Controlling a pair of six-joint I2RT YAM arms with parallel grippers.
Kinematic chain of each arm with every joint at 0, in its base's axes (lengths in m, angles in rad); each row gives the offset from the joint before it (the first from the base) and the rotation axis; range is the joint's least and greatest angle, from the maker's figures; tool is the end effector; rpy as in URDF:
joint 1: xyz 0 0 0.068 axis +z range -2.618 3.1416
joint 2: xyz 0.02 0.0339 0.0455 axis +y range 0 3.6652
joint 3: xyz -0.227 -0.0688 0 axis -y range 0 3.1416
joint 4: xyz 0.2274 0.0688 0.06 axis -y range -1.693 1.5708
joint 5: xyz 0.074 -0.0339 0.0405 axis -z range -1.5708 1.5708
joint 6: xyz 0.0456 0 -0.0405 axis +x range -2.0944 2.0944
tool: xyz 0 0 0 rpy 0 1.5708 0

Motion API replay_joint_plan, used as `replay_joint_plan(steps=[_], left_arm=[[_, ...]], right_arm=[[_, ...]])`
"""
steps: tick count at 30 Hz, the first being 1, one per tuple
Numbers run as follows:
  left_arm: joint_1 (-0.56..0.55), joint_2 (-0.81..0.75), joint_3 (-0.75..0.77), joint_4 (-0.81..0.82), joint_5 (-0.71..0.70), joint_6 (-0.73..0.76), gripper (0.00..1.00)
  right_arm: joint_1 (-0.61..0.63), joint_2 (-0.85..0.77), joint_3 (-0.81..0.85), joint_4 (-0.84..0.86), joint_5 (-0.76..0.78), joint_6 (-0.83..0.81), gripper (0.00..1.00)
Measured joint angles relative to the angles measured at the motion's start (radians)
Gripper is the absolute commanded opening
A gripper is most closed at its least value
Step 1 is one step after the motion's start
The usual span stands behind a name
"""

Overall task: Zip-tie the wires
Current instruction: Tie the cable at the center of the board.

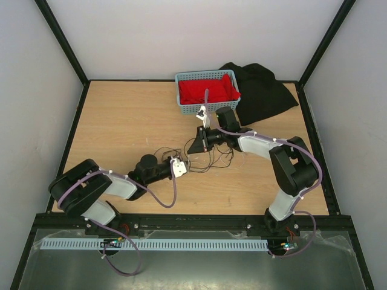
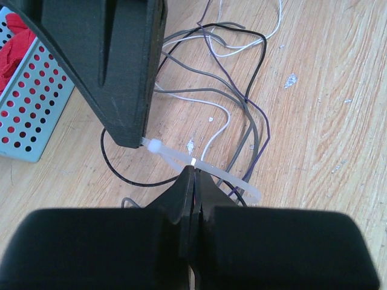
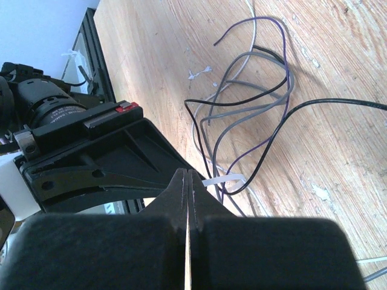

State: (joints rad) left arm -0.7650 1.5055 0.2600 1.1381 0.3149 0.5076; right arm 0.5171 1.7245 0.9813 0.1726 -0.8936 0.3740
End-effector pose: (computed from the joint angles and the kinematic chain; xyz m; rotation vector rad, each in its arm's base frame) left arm 0.1716 -0.1843 0.1311 1.1884 1.2064 -0.4572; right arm 0.2859 0.2035 0.1727 -0.7254 2.1345 1.4565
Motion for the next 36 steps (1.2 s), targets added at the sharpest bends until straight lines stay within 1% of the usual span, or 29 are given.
replay_joint_plan(steps=[6, 8, 15, 18, 20, 23, 26, 28, 32, 36], left_arm=[[-0.009, -0.013, -0.026, 0.000, -0.023, -0.003, 0.00], [-0.009, -0.014, -0.034, 0.000, -0.039, -0.003, 0.15], [0.021, -0.062, -0.050, 0.000, -0.086, -0.004, 0.51], [0.043, -0.105, -0.058, 0.000, -0.077, -0.008, 0.64], [0.058, -0.135, -0.063, 0.001, -0.050, -0.012, 0.70], [0.074, -0.156, -0.065, 0.003, 0.008, -0.016, 0.72], [0.076, -0.149, -0.065, 0.003, 0.075, -0.024, 0.71], [0.076, -0.134, -0.064, 0.002, 0.120, -0.034, 0.65], [0.076, -0.106, -0.053, -0.002, 0.185, -0.049, 0.48], [0.076, -0.098, -0.036, -0.002, 0.225, -0.056, 0.40]], right_arm=[[-0.002, 0.012, 0.026, -0.006, -0.028, 0.003, 0.00], [-0.003, 0.012, 0.029, -0.009, -0.043, 0.000, 0.00], [-0.003, 0.012, 0.029, -0.060, -0.107, -0.045, 0.00], [-0.003, 0.012, 0.029, -0.072, -0.139, -0.066, 0.00], [-0.003, 0.012, 0.029, -0.080, -0.158, -0.083, 0.00], [-0.003, 0.012, 0.029, -0.094, -0.186, -0.101, 0.00], [-0.003, 0.012, 0.029, -0.109, -0.212, -0.114, 0.00], [-0.003, 0.011, 0.029, -0.121, -0.228, -0.123, 0.00], [-0.003, 0.011, 0.029, -0.127, -0.251, -0.129, 0.00], [-0.003, 0.009, 0.029, -0.129, -0.269, -0.130, 0.00]])
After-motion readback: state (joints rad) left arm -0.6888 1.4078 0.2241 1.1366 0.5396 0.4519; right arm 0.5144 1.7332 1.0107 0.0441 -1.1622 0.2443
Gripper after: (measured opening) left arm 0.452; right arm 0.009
